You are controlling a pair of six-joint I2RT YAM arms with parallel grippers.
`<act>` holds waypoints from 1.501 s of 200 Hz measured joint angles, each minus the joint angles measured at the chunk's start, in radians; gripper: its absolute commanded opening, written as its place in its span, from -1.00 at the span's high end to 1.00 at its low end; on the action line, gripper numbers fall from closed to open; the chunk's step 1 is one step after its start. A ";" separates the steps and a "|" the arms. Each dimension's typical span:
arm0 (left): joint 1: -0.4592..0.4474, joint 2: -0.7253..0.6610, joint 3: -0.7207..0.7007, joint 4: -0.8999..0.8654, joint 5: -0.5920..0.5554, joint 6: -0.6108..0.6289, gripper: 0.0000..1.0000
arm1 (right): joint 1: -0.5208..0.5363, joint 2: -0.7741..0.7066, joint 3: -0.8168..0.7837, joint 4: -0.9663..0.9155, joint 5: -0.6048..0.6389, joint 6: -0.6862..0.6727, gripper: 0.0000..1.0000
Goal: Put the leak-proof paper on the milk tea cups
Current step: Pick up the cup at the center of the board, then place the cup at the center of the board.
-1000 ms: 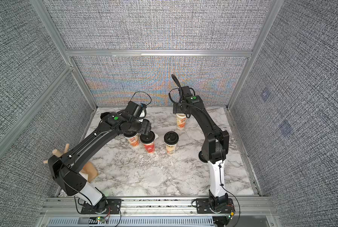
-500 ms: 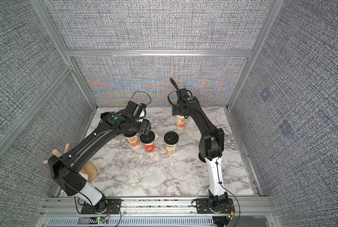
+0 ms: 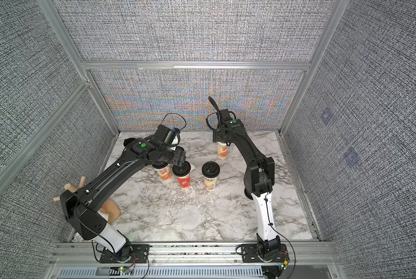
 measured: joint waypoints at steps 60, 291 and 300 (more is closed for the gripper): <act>0.000 -0.024 -0.005 0.000 -0.001 0.003 -0.69 | 0.002 -0.180 -0.153 0.010 0.027 0.010 -0.63; -0.021 -0.355 -0.399 -0.005 0.241 -0.063 -0.67 | 0.479 -1.062 -1.276 0.161 0.150 0.408 -0.71; -0.032 -0.360 -0.417 -0.006 0.248 -0.074 -0.67 | 0.481 -1.062 -1.275 0.159 0.149 0.416 -0.75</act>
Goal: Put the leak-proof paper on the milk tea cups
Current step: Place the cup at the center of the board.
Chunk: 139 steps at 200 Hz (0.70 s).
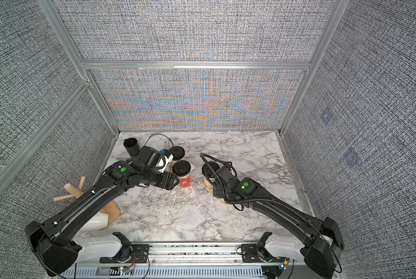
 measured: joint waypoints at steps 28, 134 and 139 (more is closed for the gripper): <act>-0.039 -0.002 -0.047 -0.014 0.017 -0.011 -0.65 | 0.003 -0.001 0.027 -0.036 0.008 0.021 -0.86; -0.157 -0.053 -0.383 0.114 0.088 -0.254 -0.55 | -0.016 -0.108 0.180 -0.133 0.051 0.045 -0.84; -0.158 -0.054 -0.404 0.130 0.098 -0.272 -0.53 | -0.023 -0.118 0.187 -0.133 0.049 0.043 -0.83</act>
